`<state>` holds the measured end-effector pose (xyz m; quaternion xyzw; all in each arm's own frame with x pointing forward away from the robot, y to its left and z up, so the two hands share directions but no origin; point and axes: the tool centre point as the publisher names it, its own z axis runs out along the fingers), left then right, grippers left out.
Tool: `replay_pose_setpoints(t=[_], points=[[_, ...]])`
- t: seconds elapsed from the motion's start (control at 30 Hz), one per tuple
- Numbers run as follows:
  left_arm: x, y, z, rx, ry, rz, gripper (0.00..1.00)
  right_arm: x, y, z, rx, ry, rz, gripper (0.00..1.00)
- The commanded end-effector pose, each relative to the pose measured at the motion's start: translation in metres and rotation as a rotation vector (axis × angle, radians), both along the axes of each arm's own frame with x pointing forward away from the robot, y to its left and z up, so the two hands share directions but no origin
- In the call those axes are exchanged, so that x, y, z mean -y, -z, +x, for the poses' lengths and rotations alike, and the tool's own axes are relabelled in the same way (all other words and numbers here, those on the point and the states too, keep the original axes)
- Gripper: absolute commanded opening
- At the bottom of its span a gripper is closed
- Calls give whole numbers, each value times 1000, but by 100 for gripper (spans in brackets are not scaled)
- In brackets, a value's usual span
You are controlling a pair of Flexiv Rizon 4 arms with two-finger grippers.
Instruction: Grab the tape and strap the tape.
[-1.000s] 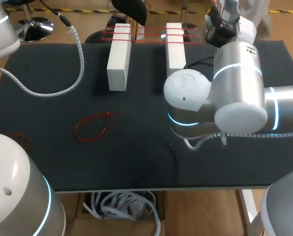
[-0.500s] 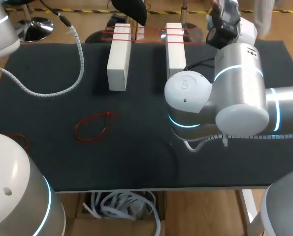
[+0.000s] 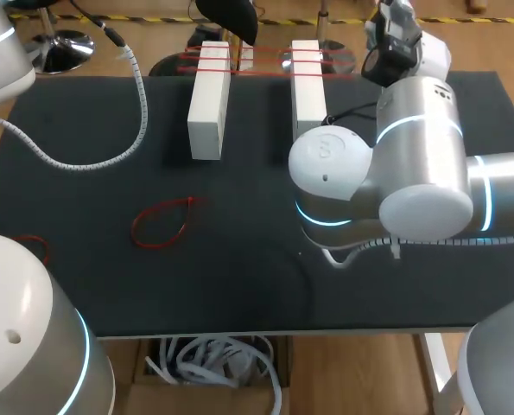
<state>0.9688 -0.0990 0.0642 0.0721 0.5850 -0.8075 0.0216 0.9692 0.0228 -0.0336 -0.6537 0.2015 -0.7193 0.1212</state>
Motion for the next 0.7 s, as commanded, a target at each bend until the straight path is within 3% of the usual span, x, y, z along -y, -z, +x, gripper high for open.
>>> replay_pose_setpoints(t=[0.03, 0.27, 0.7], points=[[-1, 0, 0, 1, 3, 1, 0, 1, -3, -1, -12, 1, -1, 0], [-1, 0, 0, 1, 3, 1, 0, 1, -4, -1, -34, -5, -34, 0], [-1, 0, 0, 1, 3, 1, 0, -1, -4, -1, -14, -24, -36, 0]])
